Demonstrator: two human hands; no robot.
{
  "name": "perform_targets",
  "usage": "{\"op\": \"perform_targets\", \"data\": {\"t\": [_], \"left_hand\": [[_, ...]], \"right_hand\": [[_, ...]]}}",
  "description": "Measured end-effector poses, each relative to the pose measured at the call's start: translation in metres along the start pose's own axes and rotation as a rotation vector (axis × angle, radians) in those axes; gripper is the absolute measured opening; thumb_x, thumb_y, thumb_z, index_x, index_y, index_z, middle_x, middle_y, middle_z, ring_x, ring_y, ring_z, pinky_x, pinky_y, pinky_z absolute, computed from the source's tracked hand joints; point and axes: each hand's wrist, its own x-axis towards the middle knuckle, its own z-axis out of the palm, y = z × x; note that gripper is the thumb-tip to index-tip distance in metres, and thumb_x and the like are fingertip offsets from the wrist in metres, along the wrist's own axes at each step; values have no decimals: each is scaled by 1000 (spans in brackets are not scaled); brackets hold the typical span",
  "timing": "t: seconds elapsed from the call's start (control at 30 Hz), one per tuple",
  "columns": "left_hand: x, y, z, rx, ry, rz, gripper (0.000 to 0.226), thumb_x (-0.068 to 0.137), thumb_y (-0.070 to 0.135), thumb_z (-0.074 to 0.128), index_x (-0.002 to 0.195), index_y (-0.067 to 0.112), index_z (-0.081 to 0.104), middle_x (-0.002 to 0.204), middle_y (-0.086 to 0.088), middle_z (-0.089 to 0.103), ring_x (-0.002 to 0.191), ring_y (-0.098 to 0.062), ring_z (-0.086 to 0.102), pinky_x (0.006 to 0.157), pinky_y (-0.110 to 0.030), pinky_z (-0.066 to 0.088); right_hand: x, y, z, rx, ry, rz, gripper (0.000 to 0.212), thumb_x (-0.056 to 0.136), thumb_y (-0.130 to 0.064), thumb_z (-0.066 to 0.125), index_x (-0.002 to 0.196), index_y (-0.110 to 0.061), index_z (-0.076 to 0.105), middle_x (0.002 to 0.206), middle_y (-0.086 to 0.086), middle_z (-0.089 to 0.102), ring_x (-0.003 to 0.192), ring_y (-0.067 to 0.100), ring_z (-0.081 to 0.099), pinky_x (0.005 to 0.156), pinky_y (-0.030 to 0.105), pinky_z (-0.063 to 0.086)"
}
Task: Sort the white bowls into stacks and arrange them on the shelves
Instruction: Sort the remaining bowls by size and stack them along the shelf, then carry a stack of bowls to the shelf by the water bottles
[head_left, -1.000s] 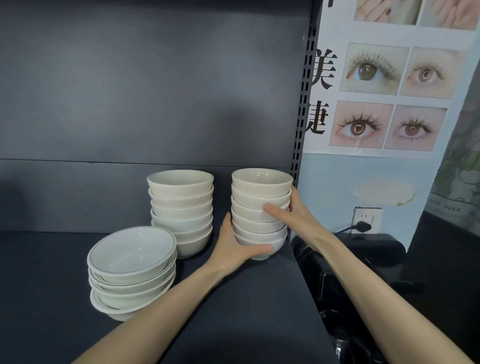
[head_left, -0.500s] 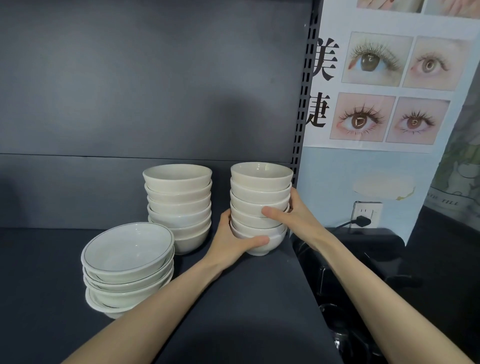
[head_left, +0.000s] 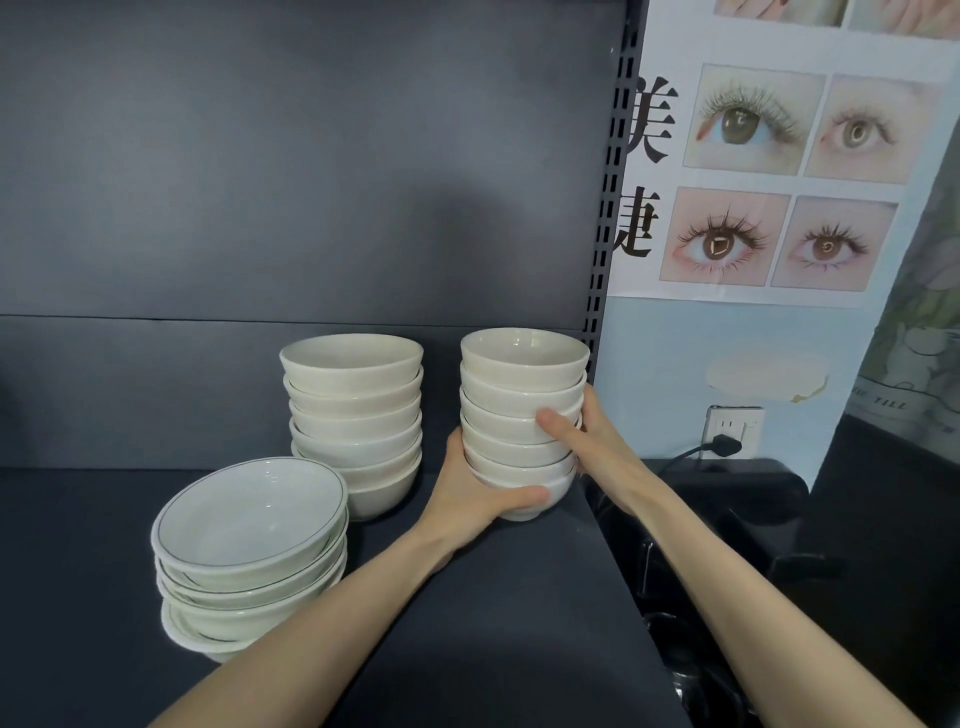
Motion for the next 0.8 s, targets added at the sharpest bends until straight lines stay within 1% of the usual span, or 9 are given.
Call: {"op": "perform_targets", "data": {"t": [0.07, 0.2, 0.3, 0.37, 0.47, 0.53, 0.63, 0.7, 0.8], "left_hand": [[-3, 4, 1, -10, 2, 16, 88, 50, 11, 92, 127, 22, 50, 118, 5, 68, 108, -9, 65, 90, -28, 54], [-12, 9, 2, -36, -7, 18, 88, 49, 11, 92, 125, 23, 51, 117, 6, 68, 106, -6, 65, 86, -23, 54], [-25, 16, 5, -36, -6, 16, 94, 45, 18, 92, 129, 23, 49, 118, 8, 67, 107, -5, 64, 87, -22, 54], [-33, 21, 7, -23, -26, 23, 92, 47, 17, 92, 129, 21, 50, 119, 6, 68, 108, -7, 65, 90, -27, 55], [-46, 32, 10, -6, -40, 36, 94, 48, 19, 93, 131, 19, 50, 121, 4, 67, 110, -12, 65, 93, -36, 54], [-61, 43, 13, -6, -27, 28, 99, 47, 23, 94, 134, 21, 47, 123, 5, 65, 112, -12, 63, 94, -37, 54], [-90, 62, 17, -4, 13, 49, 98, 46, 21, 93, 131, 22, 46, 121, 9, 65, 108, -5, 64, 90, -28, 55], [-113, 77, 20, 6, 26, 80, 89, 51, 12, 92, 128, 22, 49, 118, 8, 67, 105, -3, 65, 85, -22, 54], [-152, 95, 24, 25, 71, 111, 78, 56, 1, 90, 123, 21, 56, 114, 8, 70, 103, -4, 66, 83, -20, 54]], "right_hand": [[-2, -2, 1, 5, 3, -8, 82, 71, -45, 69, 142, -26, 32, 129, -16, 56, 115, -2, 56, 93, 24, 49], [-13, -5, 2, 17, 29, -2, 88, 63, -55, 72, 139, -30, 36, 131, -12, 58, 117, 5, 58, 99, 33, 48], [-27, -11, 3, 20, 39, -14, 76, 66, -52, 72, 133, -34, 41, 127, -14, 60, 114, 4, 59, 94, 29, 50], [-38, -16, 2, 23, 48, -14, 74, 69, -51, 72, 133, -34, 40, 127, -14, 60, 115, 4, 59, 94, 30, 49], [-54, -25, 0, 21, 58, -25, 88, 64, -57, 74, 139, -30, 37, 133, -11, 57, 120, 7, 56, 104, 37, 45], [-67, -34, -1, 28, 49, -32, 91, 62, -59, 75, 139, -30, 38, 133, -9, 58, 120, 9, 56, 105, 41, 44], [-92, -49, -1, 30, 23, -49, 91, 61, -60, 74, 139, -30, 37, 132, -10, 58, 119, 9, 57, 104, 40, 45], [-111, -60, 1, 22, 5, -64, 90, 62, -60, 73, 139, -30, 37, 131, -10, 58, 118, 8, 58, 102, 37, 47], [-144, -76, 7, 24, -34, -85, 79, 69, -56, 69, 137, -31, 38, 126, -14, 60, 113, 4, 59, 92, 29, 50]]}}
